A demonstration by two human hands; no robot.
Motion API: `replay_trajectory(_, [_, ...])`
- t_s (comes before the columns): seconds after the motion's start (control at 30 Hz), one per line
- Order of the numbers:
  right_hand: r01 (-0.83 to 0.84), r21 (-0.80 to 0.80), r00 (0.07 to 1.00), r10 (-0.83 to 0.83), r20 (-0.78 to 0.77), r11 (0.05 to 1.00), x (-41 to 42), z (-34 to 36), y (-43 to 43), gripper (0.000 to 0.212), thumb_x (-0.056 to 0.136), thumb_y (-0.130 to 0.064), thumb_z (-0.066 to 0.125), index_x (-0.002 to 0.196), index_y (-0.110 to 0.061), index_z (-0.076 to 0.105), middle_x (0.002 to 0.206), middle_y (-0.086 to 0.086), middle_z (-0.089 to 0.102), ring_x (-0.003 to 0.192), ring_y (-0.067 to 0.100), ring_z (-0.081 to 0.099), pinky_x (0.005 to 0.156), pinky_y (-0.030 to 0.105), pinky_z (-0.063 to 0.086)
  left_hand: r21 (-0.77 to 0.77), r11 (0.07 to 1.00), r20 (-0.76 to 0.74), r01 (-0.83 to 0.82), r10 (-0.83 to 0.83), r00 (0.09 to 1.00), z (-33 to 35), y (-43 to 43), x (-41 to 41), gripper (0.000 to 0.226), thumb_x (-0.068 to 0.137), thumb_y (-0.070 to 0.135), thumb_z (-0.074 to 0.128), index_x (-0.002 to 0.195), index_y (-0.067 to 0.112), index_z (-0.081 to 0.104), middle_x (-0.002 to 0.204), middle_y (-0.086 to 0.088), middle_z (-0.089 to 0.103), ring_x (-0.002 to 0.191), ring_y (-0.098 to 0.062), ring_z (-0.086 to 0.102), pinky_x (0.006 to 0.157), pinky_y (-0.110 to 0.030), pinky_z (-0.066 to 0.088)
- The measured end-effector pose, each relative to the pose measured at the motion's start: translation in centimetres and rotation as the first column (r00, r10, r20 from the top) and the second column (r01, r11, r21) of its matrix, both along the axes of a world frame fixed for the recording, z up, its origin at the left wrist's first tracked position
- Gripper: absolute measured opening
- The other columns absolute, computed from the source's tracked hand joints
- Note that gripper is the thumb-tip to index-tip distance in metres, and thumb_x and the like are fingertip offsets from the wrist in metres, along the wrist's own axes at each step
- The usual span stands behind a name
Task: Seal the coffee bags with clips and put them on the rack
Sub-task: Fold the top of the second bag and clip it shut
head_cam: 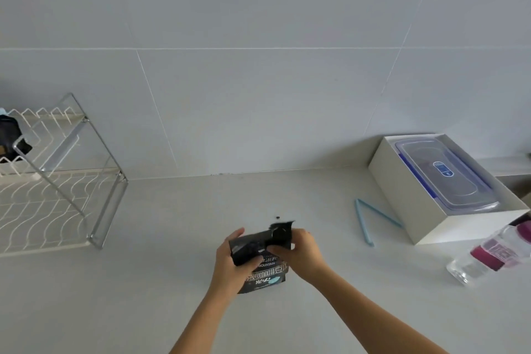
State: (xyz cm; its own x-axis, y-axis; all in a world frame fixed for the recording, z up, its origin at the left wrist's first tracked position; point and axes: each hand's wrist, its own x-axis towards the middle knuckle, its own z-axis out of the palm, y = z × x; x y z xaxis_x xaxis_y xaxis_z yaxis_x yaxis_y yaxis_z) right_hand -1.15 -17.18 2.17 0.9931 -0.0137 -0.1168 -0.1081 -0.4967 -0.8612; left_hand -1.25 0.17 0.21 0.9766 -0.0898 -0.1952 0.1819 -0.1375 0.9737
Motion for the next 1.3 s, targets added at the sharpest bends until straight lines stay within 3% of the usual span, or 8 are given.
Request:
replay_trajectory(0.17, [-0.054, 0.038, 0.999, 0.054, 0.001, 0.998, 0.6, 0.2, -0.9, 0.014, 0.076, -0.012, 0.071, 0.088, -0.02, 0.073, 0.087, 0.001, 0.074, 0.085, 0.02, 0.067, 0.079, 0.038, 0.054, 0.003, 0.999, -0.02, -0.054, 0.054, 0.998, 0.2, -1.0, 0.1, 0.022, 0.077, 0.002, 0.072, 0.096, 0.013, 0.069, 0.092, -0.006, 0.074, 0.092, -0.023, 0.069, 0.075, -0.031, 0.055])
replay_trajectory(0.3, [-0.039, 0.094, 0.998, 0.033, 0.059, 0.995, 0.5, 0.0, -1.8, 0.038, 0.073, -0.013, 0.074, 0.079, -0.05, 0.068, 0.078, -0.023, 0.072, 0.082, -0.003, 0.066, 0.073, 0.014, 0.052, -0.02, 0.998, 0.036, -0.053, 0.054, 0.998, 0.4, -1.5, 0.1, 0.021, 0.078, 0.002, 0.069, 0.093, 0.017, 0.072, 0.087, 0.003, 0.076, 0.085, -0.009, 0.069, 0.07, -0.02, 0.054])
replay_trajectory(0.47, [0.006, 0.169, 1.0, -0.002, -0.024, 0.986, 0.1, -0.7, -2.0, 0.013, 0.079, -0.007, 0.069, 0.085, -0.018, 0.07, 0.088, 0.006, 0.075, 0.083, 0.02, 0.07, 0.078, 0.042, 0.058, 0.023, 0.999, -0.102, -0.026, 0.028, 0.994, -0.2, -2.7, 0.1, 0.015, 0.074, 0.011, 0.077, 0.083, 0.022, 0.071, 0.084, -0.003, 0.077, 0.078, -0.016, 0.072, 0.07, -0.03, 0.057])
replay_trajectory(0.6, [0.034, 0.187, 0.999, -0.04, 0.024, 0.982, 0.9, -0.7, -1.7, 0.024, 0.076, -0.007, 0.07, 0.065, -0.028, 0.065, 0.065, -0.008, 0.067, 0.065, 0.011, 0.061, 0.068, 0.032, 0.05, 0.02, 0.999, -0.059, -0.046, 0.047, 0.997, -0.2, -2.5, 0.8, 0.016, 0.074, 0.011, 0.076, 0.076, 0.026, 0.074, 0.077, 0.001, 0.077, 0.073, -0.011, 0.072, 0.062, -0.023, 0.056])
replay_trajectory(0.8, [0.007, 0.058, 1.0, -0.007, -0.001, 0.998, 1.6, -0.9, -1.9, 0.014, 0.074, -0.023, 0.073, 0.072, -0.036, 0.068, 0.08, -0.008, 0.074, 0.079, 0.01, 0.068, 0.075, 0.04, 0.057, -0.028, 0.999, -0.151, -0.033, 0.029, 0.988, 0.2, -2.2, 1.1, 0.011, 0.077, 0.012, 0.074, 0.08, 0.022, 0.071, 0.076, 0.006, 0.077, 0.072, -0.011, 0.072, 0.055, -0.014, 0.053])
replay_trajectory(0.93, [0.022, 0.016, 1.0, -0.021, -0.005, 1.0, 1.3, -1.3, -1.8, 0.009, 0.079, -0.027, 0.069, 0.077, -0.017, 0.069, 0.08, 0.002, 0.074, 0.076, 0.019, 0.068, 0.073, 0.044, 0.056, -0.1, 0.993, -0.215, -0.064, 0.041, 0.976, -0.3, -2.2, 0.7, 0.004, 0.076, 0.016, 0.075, 0.077, 0.02, 0.073, 0.079, -0.001, 0.078, 0.071, -0.016, 0.073, 0.052, -0.017, 0.053])
replay_trajectory(1.17, [0.08, 0.359, 0.986, -0.02, -0.166, 0.93, 0.3, -1.3, -3.1, 0.018, 0.092, -0.012, 0.056, 0.08, -0.014, 0.07, 0.066, -0.009, 0.073, 0.06, 0.002, 0.066, 0.053, 0.014, 0.05, -0.21, 0.952, -0.317, -0.223, 0.15, 0.937, -0.3, -2.8, 0.1, 0.02, 0.084, 0.028, 0.065, 0.078, 0.011, 0.074, 0.077, -0.007, 0.077, 0.068, -0.02, 0.074, 0.046, -0.02, 0.053])
replay_trajectory(1.3, [0.125, 0.445, 0.983, -0.051, -0.174, 0.887, -0.2, -1.8, -3.0, 0.019, 0.093, -0.012, 0.055, 0.083, -0.011, 0.071, 0.073, -0.001, 0.074, 0.064, 0.009, 0.067, 0.053, 0.017, 0.05, -0.227, 0.957, -0.374, -0.182, 0.087, 0.923, -0.1, -3.0, 0.3, 0.028, 0.088, 0.03, 0.059, 0.086, 0.005, 0.072, 0.082, -0.012, 0.077, 0.074, -0.027, 0.073, 0.05, -0.025, 0.055])
